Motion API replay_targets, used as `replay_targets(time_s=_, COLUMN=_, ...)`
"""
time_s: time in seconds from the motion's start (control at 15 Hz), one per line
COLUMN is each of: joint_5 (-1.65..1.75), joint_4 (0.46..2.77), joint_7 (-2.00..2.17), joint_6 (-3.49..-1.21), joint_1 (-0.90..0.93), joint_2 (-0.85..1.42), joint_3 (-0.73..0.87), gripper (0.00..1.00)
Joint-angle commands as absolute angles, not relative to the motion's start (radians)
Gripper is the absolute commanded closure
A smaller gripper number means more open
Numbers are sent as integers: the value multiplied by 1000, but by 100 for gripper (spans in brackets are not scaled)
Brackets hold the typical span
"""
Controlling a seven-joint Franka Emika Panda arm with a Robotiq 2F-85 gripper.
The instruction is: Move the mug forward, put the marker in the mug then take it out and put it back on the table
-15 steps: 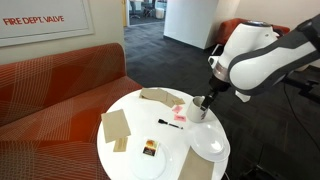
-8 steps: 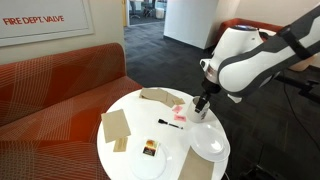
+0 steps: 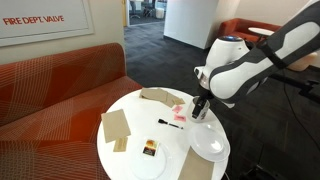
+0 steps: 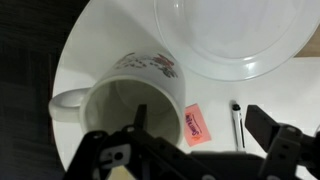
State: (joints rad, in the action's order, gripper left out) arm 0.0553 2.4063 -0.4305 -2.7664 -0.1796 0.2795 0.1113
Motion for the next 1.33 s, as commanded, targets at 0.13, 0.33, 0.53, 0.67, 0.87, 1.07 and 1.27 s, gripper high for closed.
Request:
replay_targets(time_s=0.13, joint_5=86, joint_4=2361, joint_7=-446, joint_6=-2747, joint_1=-208, joint_2=341, joint_3=94, gripper=26)
replay_targets(time_s=0.33, joint_5=102, joint_4=2353, joint_7=-439, joint_6=-2746, joint_1=-207, joint_2=353, joint_3=96, gripper=49)
replay_targets(time_s=0.53, joint_5=119, joint_4=2350, joint_7=-432, joint_6=-2748, joint_1=-202, joint_2=353, joint_3=98, gripper=73)
replay_targets(time_s=0.67, joint_5=129, joint_4=2350, joint_7=-428, joint_6=-2747, joint_1=-199, joint_2=345, joint_3=99, gripper=88)
replay_targets(time_s=0.87, joint_5=137, joint_4=2345, joint_7=-412, joint_6=-2739, joint_1=-191, joint_2=337, joint_3=104, gripper=100)
replay_targets(time_s=1.07, joint_5=148, joint_4=2340, joint_7=-383, joint_6=-2725, joint_1=-175, joint_2=334, joint_3=116, gripper=99)
replay_targets(time_s=1.27, joint_5=131, joint_4=2340, joint_7=-382, joint_6=-2698, joint_1=-176, joint_2=317, joint_3=102, gripper=98)
